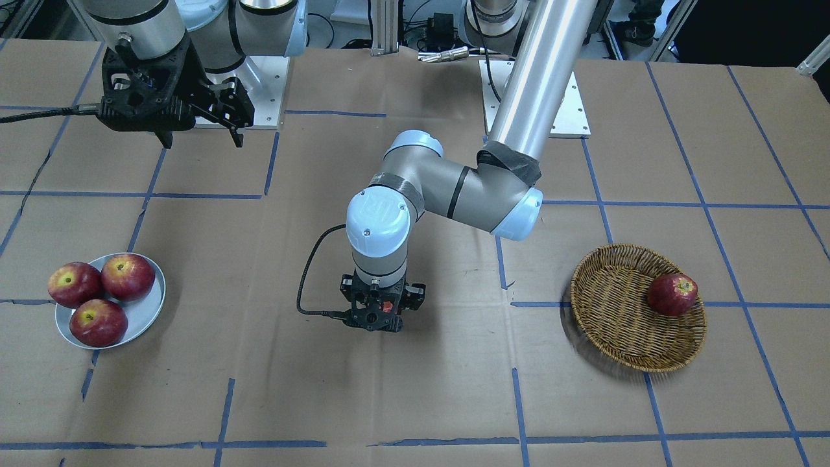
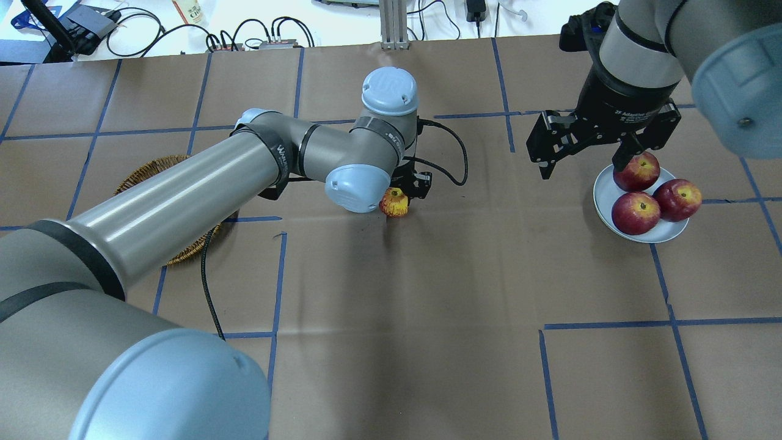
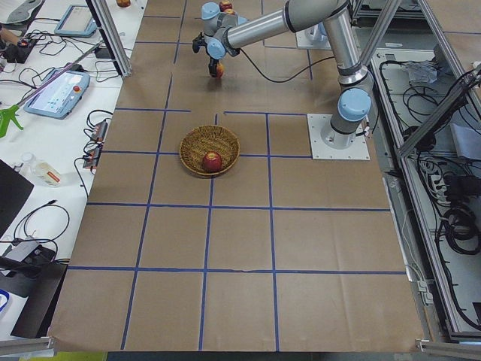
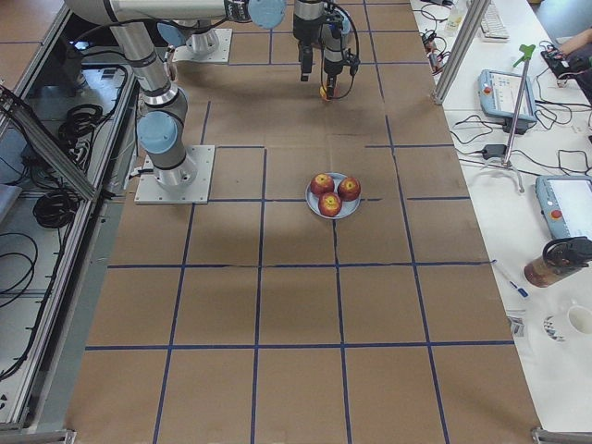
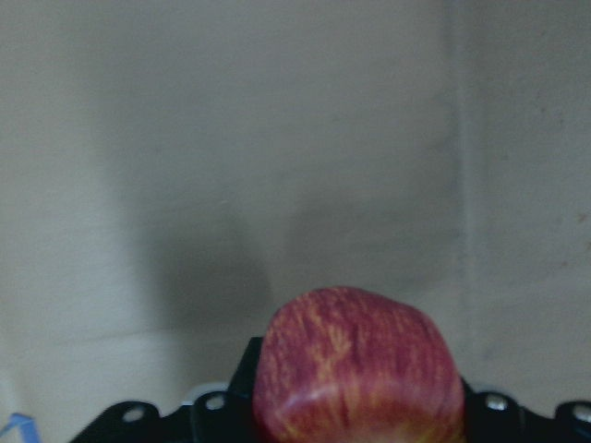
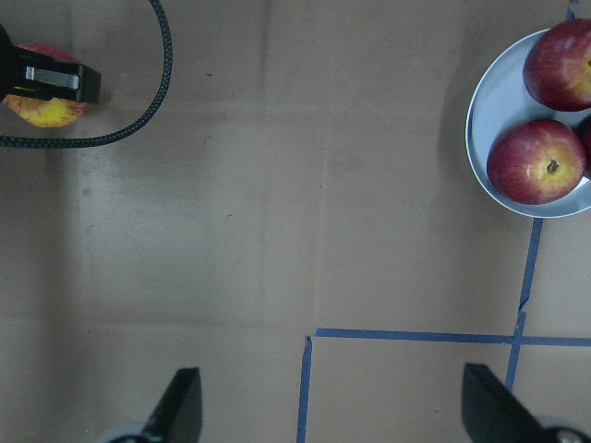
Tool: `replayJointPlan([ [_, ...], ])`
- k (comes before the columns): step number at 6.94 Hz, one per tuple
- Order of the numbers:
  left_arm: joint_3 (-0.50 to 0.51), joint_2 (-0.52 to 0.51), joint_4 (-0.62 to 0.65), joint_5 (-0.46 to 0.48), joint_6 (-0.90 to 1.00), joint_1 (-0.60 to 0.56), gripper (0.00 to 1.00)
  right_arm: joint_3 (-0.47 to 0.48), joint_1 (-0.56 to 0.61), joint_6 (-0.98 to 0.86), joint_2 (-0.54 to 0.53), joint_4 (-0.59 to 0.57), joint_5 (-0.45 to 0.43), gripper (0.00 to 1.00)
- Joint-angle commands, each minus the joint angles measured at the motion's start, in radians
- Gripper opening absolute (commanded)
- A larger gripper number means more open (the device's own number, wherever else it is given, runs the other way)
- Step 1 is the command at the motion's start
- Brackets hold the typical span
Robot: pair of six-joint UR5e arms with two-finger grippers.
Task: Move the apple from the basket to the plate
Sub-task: 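Lower the apple onto the table center and open the left gripper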
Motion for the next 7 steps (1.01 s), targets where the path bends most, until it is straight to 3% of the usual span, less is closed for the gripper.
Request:
replayJointPlan([
  [1, 0.008, -0.014, 0.009, -0.008, -0.008, -0.006, 0.34, 0.0, 0.0, -0.002, 0.0, 0.0, 0.0, 1.0],
  [2, 0.007, -0.014, 0.007, -0.007, -0.008, -0.006, 0.37, 0.0, 0.0, 0.0, 0.0, 0.0, 0.0, 1.0],
  [3, 0.005, -0.014, 0.007, -0.005, -0.008, -0.006, 0.99, 0.0, 0.0, 0.0, 0.0, 0.0, 0.0, 1.0],
  [5, 0.007, -0.012, 0.007, -0.01, -0.008, -0.006, 0.99, 0.0, 0.0, -0.002, 0.0, 0.0, 0.0, 1.0],
  [7, 0.023, 0.058, -0.022, -0.005, -0.006, -0.003, 0.99, 0.0, 0.0, 0.0, 0.0, 0.0, 0.0, 1.0],
])
